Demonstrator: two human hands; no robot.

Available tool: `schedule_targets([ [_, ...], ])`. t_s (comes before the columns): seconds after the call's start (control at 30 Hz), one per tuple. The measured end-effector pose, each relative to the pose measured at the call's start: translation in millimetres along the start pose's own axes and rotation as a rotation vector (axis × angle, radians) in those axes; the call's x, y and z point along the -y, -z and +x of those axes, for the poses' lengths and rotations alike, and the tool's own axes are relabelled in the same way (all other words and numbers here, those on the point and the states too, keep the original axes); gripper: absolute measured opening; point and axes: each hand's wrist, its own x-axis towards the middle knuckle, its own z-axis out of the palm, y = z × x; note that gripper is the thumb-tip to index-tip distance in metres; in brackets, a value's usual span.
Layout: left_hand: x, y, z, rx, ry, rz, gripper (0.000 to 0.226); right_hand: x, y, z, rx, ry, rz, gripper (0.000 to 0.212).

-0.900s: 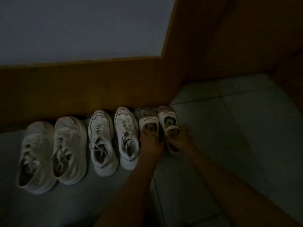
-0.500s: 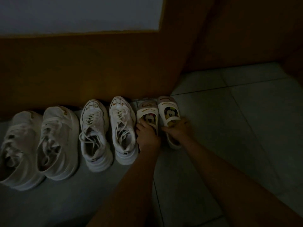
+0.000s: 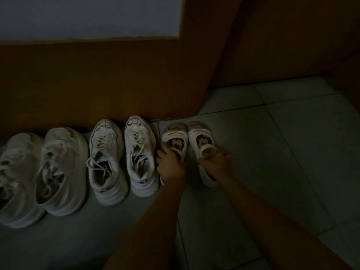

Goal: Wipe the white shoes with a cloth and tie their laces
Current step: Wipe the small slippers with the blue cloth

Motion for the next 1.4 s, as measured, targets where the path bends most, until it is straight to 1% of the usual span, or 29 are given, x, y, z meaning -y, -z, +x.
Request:
schedule_targets([
  [0.1,-2,12,-18,-0.01,-0.022,-0.047,0.105,-8,14,-15,0.003,-0.03,0.064,0.084],
  [0.17,-3,30,-36,-0.048,-0.05,-0.09,0.104,-12,25,-32,0.003,-0.045,0.095,0.083],
  [0.3,10,80,-80,-0.108,-0.098,-0.168,0.101,-4,46,-83,0.036,-0.008,0.145,0.088],
  [0.37,24,108,-104,-0.14,-0.104,-0.185,0.1,5,56,-115,0.072,0.031,0.142,0.088],
  [0.53,81,161,-157,-0.206,-0.044,-0.219,0.097,22,60,-202,0.117,0.19,0.033,0.088],
  [0.63,118,173,-184,-0.2,-0.016,-0.236,0.097,23,45,-254,0.147,0.226,0.021,0.08],
  [0.73,160,170,-224,-0.142,0.072,-0.205,0.096,0,14,-304,0.145,0.206,0.087,0.07],
  [0.87,198,154,-273,-0.135,0.142,-0.138,0.094,-38,-25,-352,0.155,0.109,0.16,0.071],
  [1.03,231,135,-312,-0.127,0.247,-0.149,0.095,-75,-60,-391,0.112,0.124,0.157,0.069],
  [1.17,245,123,-327,-0.134,0.27,-0.143,0.094,-91,-75,-402,0.093,0.088,0.088,0.074],
  [1.27,249,119,-332,-0.132,0.258,-0.135,0.094,-100,-79,-403,0.078,0.113,0.046,0.077],
  [1.4,253,116,-332,-0.129,0.246,-0.142,0.096,-105,-81,-402,0.058,0.153,-0.008,0.076],
])
